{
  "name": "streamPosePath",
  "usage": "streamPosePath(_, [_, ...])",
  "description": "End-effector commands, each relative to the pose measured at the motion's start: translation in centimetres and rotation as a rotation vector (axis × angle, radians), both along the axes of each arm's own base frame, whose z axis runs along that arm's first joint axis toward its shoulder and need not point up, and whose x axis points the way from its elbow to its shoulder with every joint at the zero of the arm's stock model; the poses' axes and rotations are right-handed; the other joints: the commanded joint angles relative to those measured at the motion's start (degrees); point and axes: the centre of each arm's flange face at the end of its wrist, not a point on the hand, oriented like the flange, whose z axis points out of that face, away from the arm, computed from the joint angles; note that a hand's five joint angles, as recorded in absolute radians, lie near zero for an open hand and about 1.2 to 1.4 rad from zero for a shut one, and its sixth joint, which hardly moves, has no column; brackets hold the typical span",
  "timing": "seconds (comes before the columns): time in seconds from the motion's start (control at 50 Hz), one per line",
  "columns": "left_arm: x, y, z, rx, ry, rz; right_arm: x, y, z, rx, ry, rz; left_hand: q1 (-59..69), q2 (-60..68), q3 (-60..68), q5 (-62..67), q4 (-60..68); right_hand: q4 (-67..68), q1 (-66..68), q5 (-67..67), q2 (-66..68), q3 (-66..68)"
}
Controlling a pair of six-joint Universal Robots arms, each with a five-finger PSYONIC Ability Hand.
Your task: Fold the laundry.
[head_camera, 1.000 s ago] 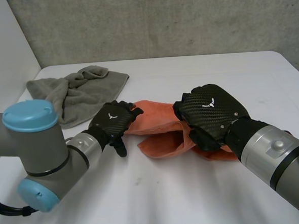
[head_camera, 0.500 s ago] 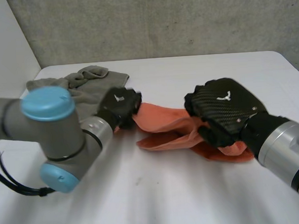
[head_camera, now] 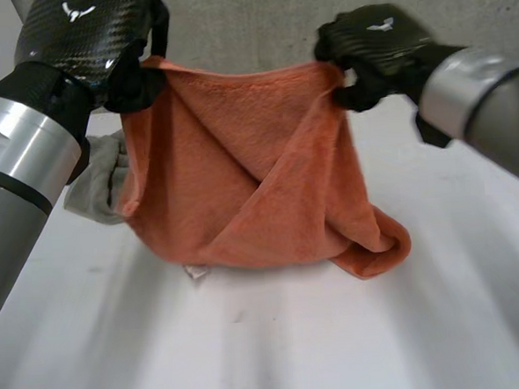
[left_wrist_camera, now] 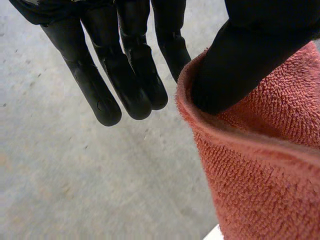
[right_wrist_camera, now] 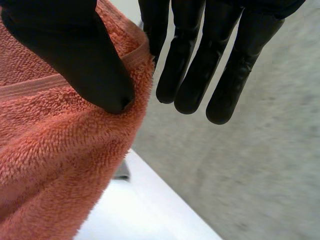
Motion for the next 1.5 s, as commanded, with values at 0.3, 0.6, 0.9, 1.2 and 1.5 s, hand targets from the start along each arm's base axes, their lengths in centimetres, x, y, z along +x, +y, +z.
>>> streamPosePath(0.3, [1.5,-4.4,-8.7,0.235,-0.122,0.131,6.1,-1.6,-7.7,0.239,0.144,-0.042,13.9,11.4,11.7,14.3,11.3,-58.1,-46.0,-56.8,-57.5,-57.7])
streamPosePath(0.6, [2.2,-8.0,-12.2,0.326,-0.157,0.186,0.9,6.7,-13.2,0.54,0.097,-0.141,13.9,11.4,11.7,14.3,11.3,-54.3,-42.2,-53.0,-53.7,-53.9])
streamPosePath(0.9, [2.2,-8.3,-12.9,0.339,-0.161,0.187,4.2,11.3,-19.2,0.561,0.077,0.091,13.9,11.4,11.7,14.3,11.3,-34.8,-22.7,-33.5,-34.2,-34.4])
streamPosePath(1.2, [2.2,-8.2,-13.1,0.344,-0.162,0.185,7.3,11.9,-22.5,0.495,0.083,0.112,13.9,11.4,11.7,14.3,11.3,-24.2,-12.1,-22.9,-23.6,-23.8])
streamPosePath(1.5, [2.3,-7.6,-11.9,0.324,-0.157,0.184,5.1,9.6,-11.7,0.255,-0.021,0.035,13.9,11.4,11.7,14.3,11.3,11.9,24.0,13.2,12.5,12.3])
